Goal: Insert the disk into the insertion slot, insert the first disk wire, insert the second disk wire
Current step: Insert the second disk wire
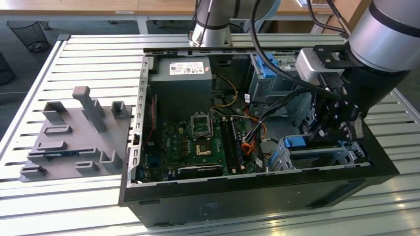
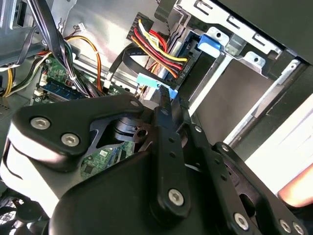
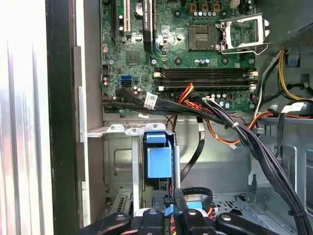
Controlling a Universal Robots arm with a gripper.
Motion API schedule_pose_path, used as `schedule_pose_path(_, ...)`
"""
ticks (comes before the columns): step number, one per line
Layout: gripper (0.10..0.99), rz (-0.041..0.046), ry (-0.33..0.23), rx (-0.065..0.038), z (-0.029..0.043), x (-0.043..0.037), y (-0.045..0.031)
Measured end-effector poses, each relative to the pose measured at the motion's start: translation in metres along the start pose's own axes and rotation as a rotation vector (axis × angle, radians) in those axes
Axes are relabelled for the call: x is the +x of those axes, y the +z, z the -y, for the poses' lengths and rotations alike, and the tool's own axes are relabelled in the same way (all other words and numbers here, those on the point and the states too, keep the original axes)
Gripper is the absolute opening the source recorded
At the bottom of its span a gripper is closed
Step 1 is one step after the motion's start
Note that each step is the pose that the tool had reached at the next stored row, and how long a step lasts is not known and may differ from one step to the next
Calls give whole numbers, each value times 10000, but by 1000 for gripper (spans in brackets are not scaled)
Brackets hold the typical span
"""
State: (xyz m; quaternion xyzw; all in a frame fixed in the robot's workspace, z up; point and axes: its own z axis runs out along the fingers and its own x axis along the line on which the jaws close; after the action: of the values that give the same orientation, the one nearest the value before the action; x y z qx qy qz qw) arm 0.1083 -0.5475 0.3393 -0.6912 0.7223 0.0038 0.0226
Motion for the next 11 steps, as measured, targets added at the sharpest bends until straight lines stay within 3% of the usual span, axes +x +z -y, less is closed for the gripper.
schedule_pose_path(4,224,-45,-1,-22,3,-2,-41)
schedule_pose_path(7,106,-97,-2,-39,5,-3,-59)
schedule_pose_path(11,106,-124,-2,-45,6,-3,-79)
